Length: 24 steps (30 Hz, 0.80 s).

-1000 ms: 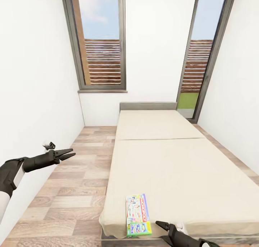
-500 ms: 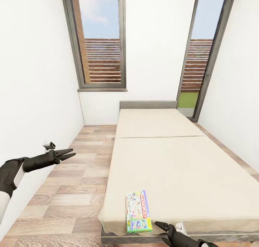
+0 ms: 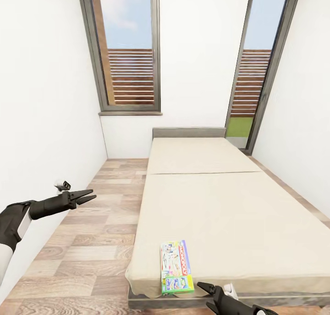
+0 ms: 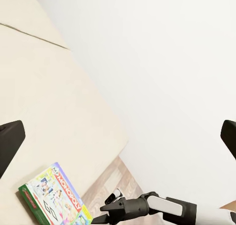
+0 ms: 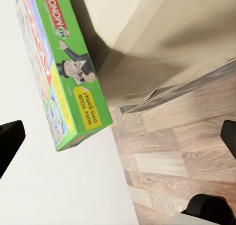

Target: Put all the toys in the child's room - the three board games (two on the bed and one on the table), the two jigsaw puzzles on the table, and the tennis ball on the table - inside the toy box on the table in the child's room.

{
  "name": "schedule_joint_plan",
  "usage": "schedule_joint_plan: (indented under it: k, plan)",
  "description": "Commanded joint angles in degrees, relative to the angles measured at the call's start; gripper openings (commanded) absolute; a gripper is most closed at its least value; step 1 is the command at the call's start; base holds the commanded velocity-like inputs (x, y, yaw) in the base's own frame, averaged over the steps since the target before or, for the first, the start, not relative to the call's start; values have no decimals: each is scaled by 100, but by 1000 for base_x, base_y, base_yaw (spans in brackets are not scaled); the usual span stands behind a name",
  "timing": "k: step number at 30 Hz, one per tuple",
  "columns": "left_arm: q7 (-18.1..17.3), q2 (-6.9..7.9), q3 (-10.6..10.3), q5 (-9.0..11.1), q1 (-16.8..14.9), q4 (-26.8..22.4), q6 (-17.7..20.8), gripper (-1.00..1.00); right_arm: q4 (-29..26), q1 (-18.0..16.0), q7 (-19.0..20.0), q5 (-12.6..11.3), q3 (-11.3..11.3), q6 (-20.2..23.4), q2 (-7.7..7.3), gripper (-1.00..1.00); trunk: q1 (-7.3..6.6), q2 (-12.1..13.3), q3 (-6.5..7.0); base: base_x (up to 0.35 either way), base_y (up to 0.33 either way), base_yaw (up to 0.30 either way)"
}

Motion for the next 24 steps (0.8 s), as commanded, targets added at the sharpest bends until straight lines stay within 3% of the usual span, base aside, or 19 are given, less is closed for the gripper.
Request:
schedule_joint_plan:
  k: [1,24]
  plan:
    - [-22,1,0,-3,-2,0,61,100,0,-3,8,-17,-17,38,1,100,-1,-3,-6,0,0,0]
    - [-22,-3,-6,-3,-3,0,61,100,-2,-3,54,-19,-2,5,-1,100,-1,-3,-6,0,0,0]
